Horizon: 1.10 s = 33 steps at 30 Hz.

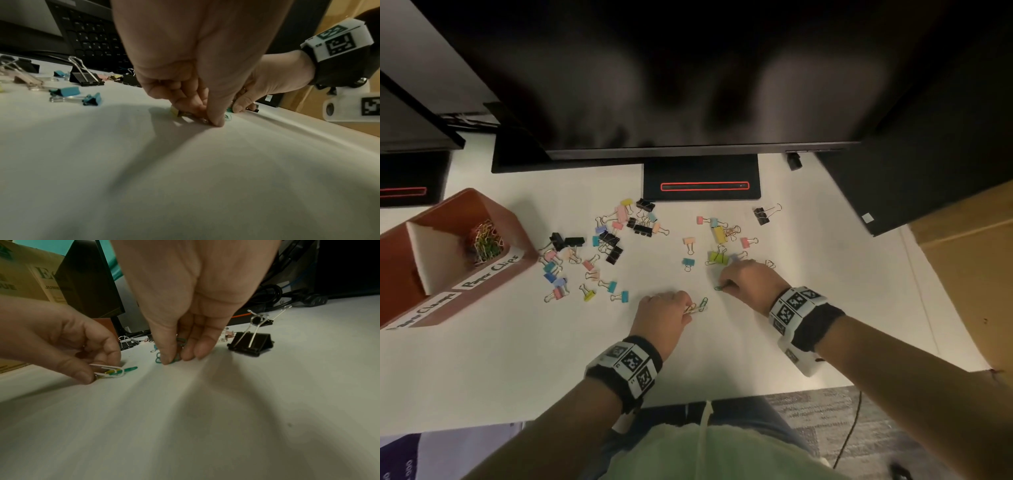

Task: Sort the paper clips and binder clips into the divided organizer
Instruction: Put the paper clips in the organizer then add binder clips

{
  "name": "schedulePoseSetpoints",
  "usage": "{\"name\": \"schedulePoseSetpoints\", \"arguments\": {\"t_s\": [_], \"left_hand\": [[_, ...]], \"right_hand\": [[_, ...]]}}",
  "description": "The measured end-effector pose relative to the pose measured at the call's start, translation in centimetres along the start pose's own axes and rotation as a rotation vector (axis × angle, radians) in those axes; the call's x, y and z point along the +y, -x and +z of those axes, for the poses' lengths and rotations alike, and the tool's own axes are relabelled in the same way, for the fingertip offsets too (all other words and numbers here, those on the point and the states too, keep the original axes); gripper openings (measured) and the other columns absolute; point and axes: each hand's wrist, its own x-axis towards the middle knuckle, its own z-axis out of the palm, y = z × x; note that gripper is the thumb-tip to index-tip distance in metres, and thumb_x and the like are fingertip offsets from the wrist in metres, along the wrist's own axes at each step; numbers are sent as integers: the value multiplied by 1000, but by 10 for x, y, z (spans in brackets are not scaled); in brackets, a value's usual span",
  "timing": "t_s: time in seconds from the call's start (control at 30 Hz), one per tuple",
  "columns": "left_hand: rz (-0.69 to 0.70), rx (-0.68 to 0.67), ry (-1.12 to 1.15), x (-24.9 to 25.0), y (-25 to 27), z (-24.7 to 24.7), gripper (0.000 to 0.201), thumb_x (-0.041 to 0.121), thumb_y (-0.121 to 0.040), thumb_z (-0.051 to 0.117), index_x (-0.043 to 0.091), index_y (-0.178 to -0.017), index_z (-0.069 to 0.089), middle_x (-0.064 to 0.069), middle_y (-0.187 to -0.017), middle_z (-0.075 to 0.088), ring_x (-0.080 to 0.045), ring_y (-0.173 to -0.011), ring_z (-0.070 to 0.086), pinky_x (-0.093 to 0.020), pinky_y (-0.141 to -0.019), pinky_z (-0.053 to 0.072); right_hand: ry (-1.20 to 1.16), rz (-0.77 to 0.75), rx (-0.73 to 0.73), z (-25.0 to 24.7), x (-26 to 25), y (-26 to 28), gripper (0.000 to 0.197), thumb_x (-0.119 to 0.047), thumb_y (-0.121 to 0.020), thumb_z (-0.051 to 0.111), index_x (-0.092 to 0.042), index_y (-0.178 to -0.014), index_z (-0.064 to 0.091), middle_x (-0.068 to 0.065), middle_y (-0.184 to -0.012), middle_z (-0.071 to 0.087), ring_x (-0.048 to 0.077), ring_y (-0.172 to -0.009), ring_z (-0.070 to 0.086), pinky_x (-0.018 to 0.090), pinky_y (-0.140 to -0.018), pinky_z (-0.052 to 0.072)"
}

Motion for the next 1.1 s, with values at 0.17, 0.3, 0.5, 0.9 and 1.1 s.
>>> {"name": "schedulePoseSetpoints", "arguments": {"t_s": [0.17, 0.3, 0.5, 0.9, 1.1], "left_hand": [[13, 62, -17, -2, -3, -1, 20, 33, -94, 45, 22, -107, 56, 4, -106, 60, -17, -101, 53, -31, -86, 37], [23, 46, -18, -2, -7, -4, 19, 29, -94, 46, 20, -107, 57, 2, -109, 55, -18, -104, 49, -31, -86, 36], [43, 20, -47, -5, -11, -7, 17, 27, -94, 47, 21, -105, 59, 4, -109, 56, -17, -107, 49, -31, -90, 35], [77, 35, -135, -6, -12, -5, 14, 28, -95, 46, 23, -103, 57, 5, -102, 61, -16, -100, 52, -30, -89, 34], [77, 47, -87, -6, -10, -4, 15, 29, -95, 46, 24, -103, 57, 7, -101, 62, -15, -101, 53, -30, -87, 32]], "right_hand": [[-43, 14, 76, -5, -11, -13, 32, -15, -91, 52, -12, -123, 55, 12, -114, 64, 30, -104, 59, 39, -88, 50], [4, 22, 74, -7, -13, -25, 21, -13, -92, 48, -7, -108, 60, 12, -104, 64, 29, -98, 58, 38, -82, 51], [-11, 36, 49, -7, -6, -19, 19, -14, -91, 51, -11, -99, 68, 7, -106, 61, 26, -98, 58, 38, -90, 48], [-35, -20, 30, 1, 5, 1, 19, -15, -92, 51, -10, -103, 66, 11, -103, 68, 29, -101, 61, 40, -92, 48], [17, -16, 35, -12, 8, -11, 30, -14, -92, 52, -12, -121, 57, 15, -108, 65, 33, -100, 60, 41, -88, 50]]}}
